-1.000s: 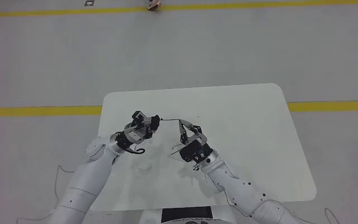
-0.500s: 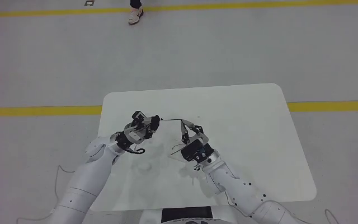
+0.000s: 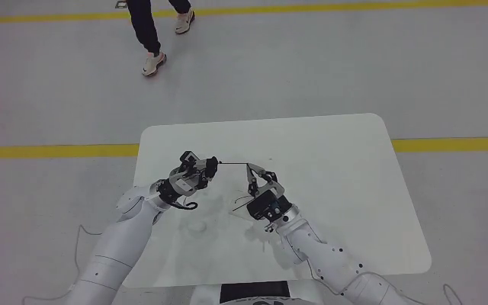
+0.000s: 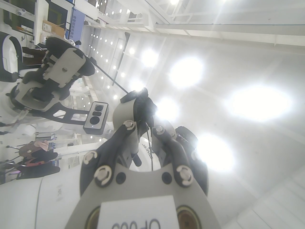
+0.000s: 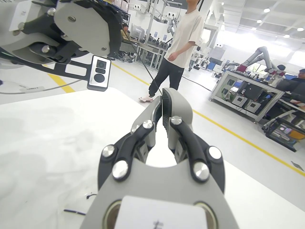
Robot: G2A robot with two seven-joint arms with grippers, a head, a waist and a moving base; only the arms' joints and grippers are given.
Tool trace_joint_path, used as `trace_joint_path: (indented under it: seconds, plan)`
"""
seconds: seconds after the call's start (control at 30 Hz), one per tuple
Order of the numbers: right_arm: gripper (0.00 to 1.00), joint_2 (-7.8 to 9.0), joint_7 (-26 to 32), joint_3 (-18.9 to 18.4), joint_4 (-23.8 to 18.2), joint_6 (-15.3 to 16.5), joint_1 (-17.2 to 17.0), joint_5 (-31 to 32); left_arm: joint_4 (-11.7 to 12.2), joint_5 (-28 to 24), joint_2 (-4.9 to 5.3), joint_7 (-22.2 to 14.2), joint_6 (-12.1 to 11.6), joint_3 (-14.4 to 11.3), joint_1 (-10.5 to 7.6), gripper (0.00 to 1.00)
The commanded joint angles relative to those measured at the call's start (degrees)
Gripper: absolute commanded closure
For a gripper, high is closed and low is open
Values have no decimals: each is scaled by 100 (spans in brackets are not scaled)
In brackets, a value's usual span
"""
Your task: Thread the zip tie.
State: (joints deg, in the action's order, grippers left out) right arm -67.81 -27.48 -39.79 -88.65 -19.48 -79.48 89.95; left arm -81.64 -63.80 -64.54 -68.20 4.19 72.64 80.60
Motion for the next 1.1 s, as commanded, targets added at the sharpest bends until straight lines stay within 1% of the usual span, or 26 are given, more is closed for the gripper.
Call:
trace_joint_path:
  seconds: [0.0,0.17,0.43,0.6,0.7,0.73,0.77,1.07]
  plan:
    - [100,9,10,13,-8,0,4,0,0,0,0,0,0,0,0,100]
    - [100,29,17,-9,-10,0,-19,0,0,0,0,0,0,0,0,100]
    - [100,63,-6,-196,-50,0,-138,0,0,0,0,0,0,0,0,100]
    - [100,86,-28,-344,-111,0,-250,0,0,0,0,0,0,0,0,100]
    - [100,70,-14,-436,-291,0,-424,0,0,0,0,0,0,0,0,100]
    - [53,57,-9,-415,-381,0,-496,0,0,0,0,0,0,0,0,100]
    - [0,47,-36,-383,-472,22,-545,-38,0,0,0,0,0,0,0,100]
    - [0,47,-36,-383,-472,22,-545,-38,0,0,0,0,0,0,0,100]
